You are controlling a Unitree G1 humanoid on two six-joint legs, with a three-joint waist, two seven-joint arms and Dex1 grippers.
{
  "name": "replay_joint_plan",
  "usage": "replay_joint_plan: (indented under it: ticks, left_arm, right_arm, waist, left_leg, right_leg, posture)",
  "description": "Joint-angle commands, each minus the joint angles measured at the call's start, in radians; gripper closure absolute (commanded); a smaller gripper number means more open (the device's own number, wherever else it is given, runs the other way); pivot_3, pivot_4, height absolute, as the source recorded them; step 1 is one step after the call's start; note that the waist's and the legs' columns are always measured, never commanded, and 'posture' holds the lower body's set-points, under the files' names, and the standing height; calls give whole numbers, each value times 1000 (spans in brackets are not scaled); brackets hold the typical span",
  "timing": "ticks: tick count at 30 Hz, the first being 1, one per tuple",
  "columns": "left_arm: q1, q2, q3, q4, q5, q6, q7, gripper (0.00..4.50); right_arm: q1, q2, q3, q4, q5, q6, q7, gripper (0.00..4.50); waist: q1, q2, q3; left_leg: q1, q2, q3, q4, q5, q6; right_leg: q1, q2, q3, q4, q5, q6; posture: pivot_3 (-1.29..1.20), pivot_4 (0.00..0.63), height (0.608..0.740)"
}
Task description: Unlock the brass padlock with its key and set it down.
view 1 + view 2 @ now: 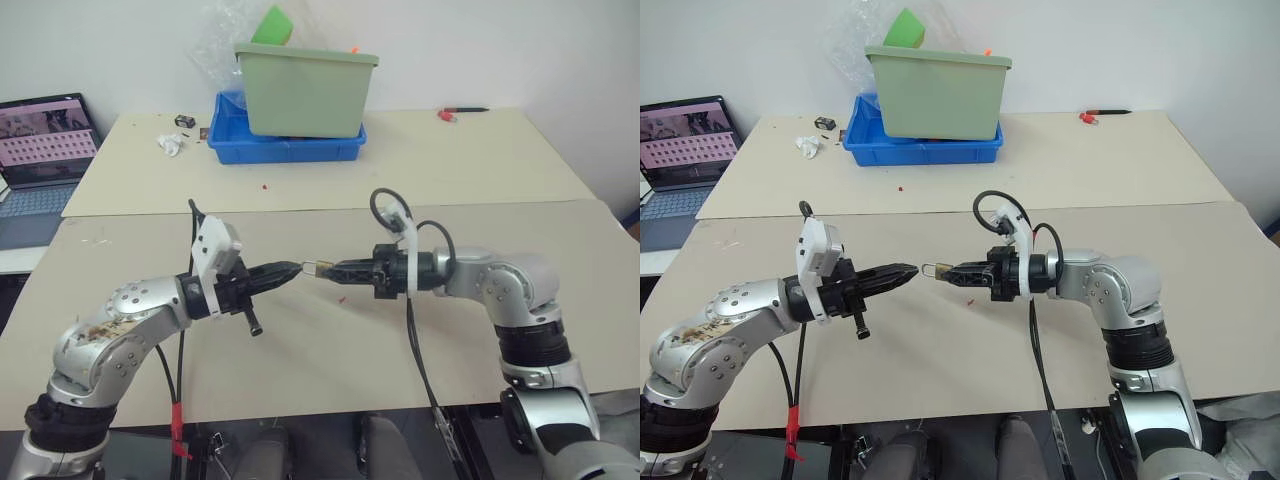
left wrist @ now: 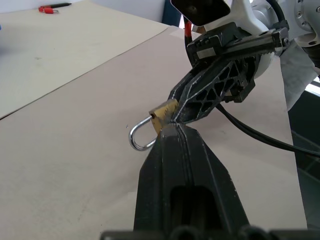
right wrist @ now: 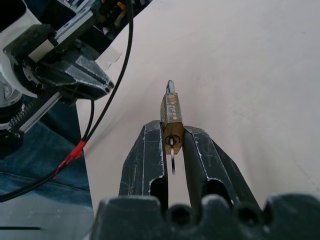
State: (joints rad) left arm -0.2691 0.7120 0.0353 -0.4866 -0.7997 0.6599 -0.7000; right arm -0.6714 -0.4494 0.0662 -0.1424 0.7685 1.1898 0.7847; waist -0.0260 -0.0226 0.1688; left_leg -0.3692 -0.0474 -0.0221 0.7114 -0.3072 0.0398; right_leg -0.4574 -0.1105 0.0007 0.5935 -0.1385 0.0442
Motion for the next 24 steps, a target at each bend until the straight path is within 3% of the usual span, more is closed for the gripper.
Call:
replay_joint_plan:
  ticks: [1, 24]
  left_arm:
    - [-22, -3, 7, -37, 4, 8, -2, 4481]
    - [-43, -27, -2, -48, 24, 44, 3, 4481]
  right_arm:
    - [9, -14, 0, -58, 19, -8, 17, 4382]
    - [-50, 21, -117, -158, 208, 69, -52, 4382]
  waist:
    - [4, 0, 0]
    - [11, 0, 0]
  left_leg:
    - [0, 0, 0, 0, 0, 0]
    - [0, 0, 0, 0, 0, 0]
  right_leg:
    - [0, 0, 0, 0, 0, 0]
    - [0, 0, 0, 0, 0, 0]
  posture:
    - [0, 150, 732]
    - [0, 150, 732]
